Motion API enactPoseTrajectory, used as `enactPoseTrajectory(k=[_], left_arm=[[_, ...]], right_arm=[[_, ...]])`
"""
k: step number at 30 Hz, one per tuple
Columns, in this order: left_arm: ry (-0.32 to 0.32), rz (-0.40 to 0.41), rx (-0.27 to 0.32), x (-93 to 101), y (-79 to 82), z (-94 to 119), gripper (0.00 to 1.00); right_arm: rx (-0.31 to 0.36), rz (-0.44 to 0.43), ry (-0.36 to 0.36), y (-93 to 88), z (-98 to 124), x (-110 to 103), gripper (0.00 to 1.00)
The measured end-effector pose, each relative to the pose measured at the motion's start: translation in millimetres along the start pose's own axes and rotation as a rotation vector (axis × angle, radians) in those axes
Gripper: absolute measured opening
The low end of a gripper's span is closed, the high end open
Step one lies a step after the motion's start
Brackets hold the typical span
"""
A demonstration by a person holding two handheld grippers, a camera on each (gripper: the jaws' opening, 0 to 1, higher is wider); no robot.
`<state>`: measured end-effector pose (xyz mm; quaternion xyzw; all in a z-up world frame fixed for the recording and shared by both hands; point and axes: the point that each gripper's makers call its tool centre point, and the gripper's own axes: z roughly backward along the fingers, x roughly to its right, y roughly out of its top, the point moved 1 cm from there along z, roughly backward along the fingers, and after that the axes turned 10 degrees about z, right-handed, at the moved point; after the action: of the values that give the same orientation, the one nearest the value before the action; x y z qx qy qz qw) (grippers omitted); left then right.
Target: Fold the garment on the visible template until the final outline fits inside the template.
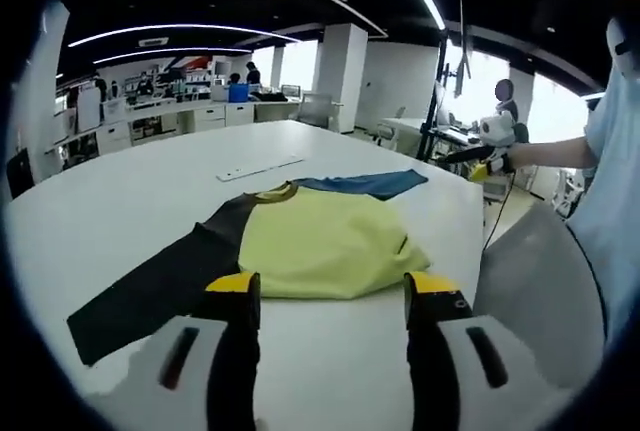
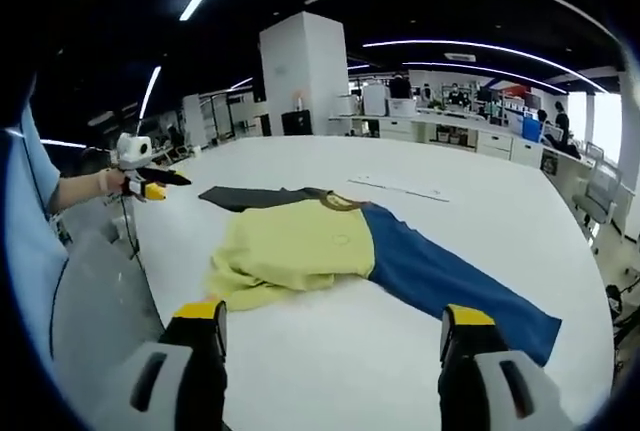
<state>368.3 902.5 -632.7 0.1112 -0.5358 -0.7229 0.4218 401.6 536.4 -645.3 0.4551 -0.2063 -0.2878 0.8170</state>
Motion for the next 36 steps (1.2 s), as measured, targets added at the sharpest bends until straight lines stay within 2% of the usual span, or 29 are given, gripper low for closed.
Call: enactPoseTrajectory(k=[7, 13, 15, 17, 21, 26, 29, 32, 36], left_arm=[[0.002, 0.010, -0.011, 11.4, -15.7, 3.1, 0.56], [0.013, 0.023, 0.006, 11.2, -14.6, 6.2, 0.57], [0.019, 0.022, 0.011, 12.4, -13.9, 6.5, 0.57], [0.028, 0.017, 0.017, 15.9, -13.5, 6.1, 0.56], [0.045, 0.002, 0.022, 21.7, -15.5, 3.4, 0.56], [0.047, 0.013, 0.033, 29.0, -18.5, 3.5, 0.55], [0.061, 0.031, 0.056, 29.7, -19.0, 5.6, 0.55], [0.068, 0.051, 0.074, 32.2, -18.5, 6.7, 0.54], [0.079, 0.063, 0.107, 36.3, -14.0, 8.9, 0.54]], right_arm=[[-0.023, 0.068, 0.038, -3.2, -12.4, -12.0, 0.89], [-0.013, 0.078, 0.052, 0.6, -20.2, -15.9, 0.87], [-0.018, 0.140, 0.064, 4.2, -22.8, -21.0, 0.85], [-0.025, 0.210, 0.093, 9.4, -26.9, -31.8, 0.83], [0.003, 0.324, 0.160, 23.9, -39.5, -58.6, 0.75], [-0.006, 0.429, 0.241, 25.9, -55.4, -81.8, 0.71], [-0.010, 0.544, 0.278, 24.9, -67.1, -96.7, 0.65], [-0.001, 0.533, 0.328, 25.8, -78.5, -114.1, 0.61], [-0.025, 0.619, 0.402, 17.4, -96.0, -139.4, 0.52]])
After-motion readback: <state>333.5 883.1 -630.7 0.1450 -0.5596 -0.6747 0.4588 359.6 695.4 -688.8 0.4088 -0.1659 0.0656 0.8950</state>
